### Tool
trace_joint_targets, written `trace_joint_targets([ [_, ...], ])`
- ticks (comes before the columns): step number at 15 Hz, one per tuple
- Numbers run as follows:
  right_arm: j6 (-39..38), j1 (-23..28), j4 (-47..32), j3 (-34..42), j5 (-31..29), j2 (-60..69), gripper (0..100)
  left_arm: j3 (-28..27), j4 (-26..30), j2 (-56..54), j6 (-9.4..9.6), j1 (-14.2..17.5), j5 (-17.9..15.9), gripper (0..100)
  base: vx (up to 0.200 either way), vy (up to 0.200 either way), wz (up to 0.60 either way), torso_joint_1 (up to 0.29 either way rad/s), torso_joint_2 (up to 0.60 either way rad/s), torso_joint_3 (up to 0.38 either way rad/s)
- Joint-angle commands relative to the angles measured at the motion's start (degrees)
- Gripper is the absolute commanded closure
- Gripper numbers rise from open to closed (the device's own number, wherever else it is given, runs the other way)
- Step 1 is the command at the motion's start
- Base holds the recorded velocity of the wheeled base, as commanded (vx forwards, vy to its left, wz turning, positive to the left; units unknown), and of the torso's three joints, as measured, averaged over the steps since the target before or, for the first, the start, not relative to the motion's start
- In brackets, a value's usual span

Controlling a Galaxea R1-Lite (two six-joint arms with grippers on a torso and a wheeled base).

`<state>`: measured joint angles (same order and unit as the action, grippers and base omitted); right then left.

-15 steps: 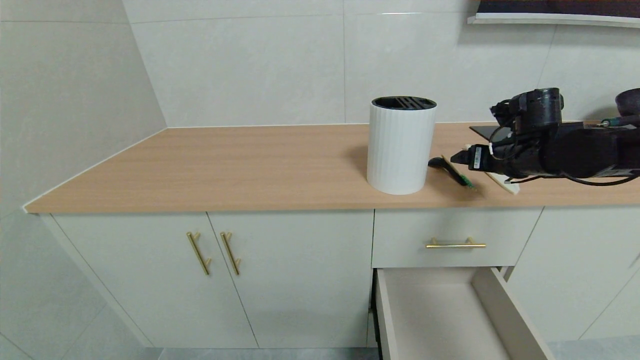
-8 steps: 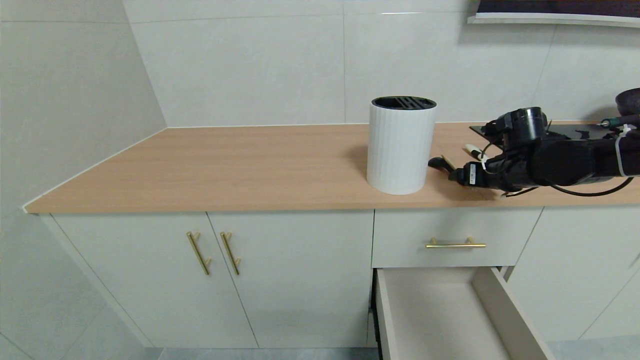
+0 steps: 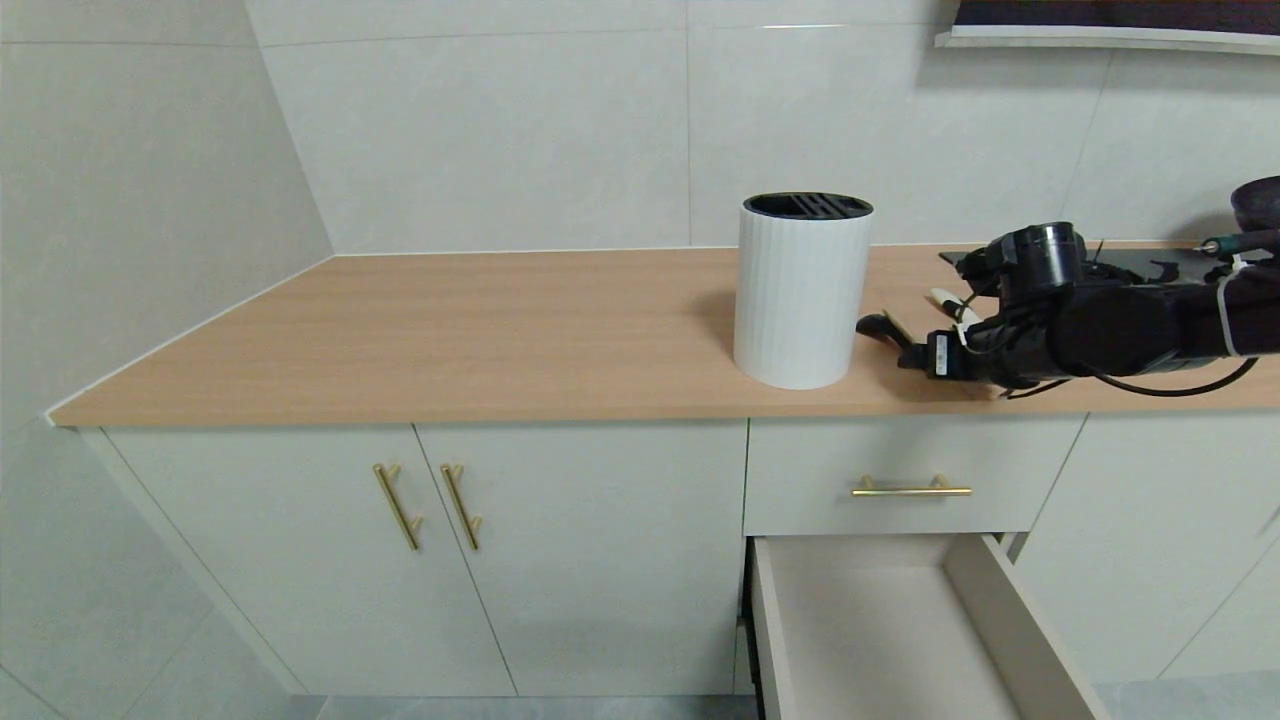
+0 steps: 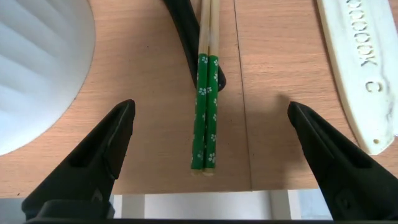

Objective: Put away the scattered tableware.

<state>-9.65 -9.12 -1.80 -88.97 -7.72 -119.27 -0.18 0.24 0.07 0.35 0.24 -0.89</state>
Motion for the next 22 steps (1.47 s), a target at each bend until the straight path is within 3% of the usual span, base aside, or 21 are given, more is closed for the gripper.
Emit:
trace_joint_targets([
  [1, -0.01, -0.02, -0.04, 0.02, -0.02, -0.08, 100, 0.09, 0.02, 0.01, 0.00, 0.02, 0.01, 0, 0.000, 0.000, 0.00, 0.000, 0.00, 0.000],
  [9, -0.45, -0.02, 0.05, 1.78, -1.69, 4.40, 100, 0.01, 0.02, 0.01, 0.00, 0.02, 0.01, 0, 0.000, 0.000, 0.00, 0.000, 0.00, 0.000],
  [15, -1.86, -0.55, 0.05, 20.32, -1.16, 27.78, 100, 0.01, 0.02, 0.01, 0.00, 0.02, 0.01, 0, 0.000, 0.000, 0.00, 0.000, 0.00, 0.000],
  [18, -1.95, -0.55, -3.38, 32.01, 4.55, 42.46, 100, 0.01, 0.02, 0.01, 0.00, 0.02, 0.01, 0, 0.000, 0.000, 0.00, 0.000, 0.00, 0.000],
  [22, -1.86, -0.64, -16.83, 35.97, 18.44, 53.71, 100, 0.01, 0.02, 0.01, 0.00, 0.02, 0.01, 0, 0.000, 0.000, 0.00, 0.000, 0.00, 0.000],
])
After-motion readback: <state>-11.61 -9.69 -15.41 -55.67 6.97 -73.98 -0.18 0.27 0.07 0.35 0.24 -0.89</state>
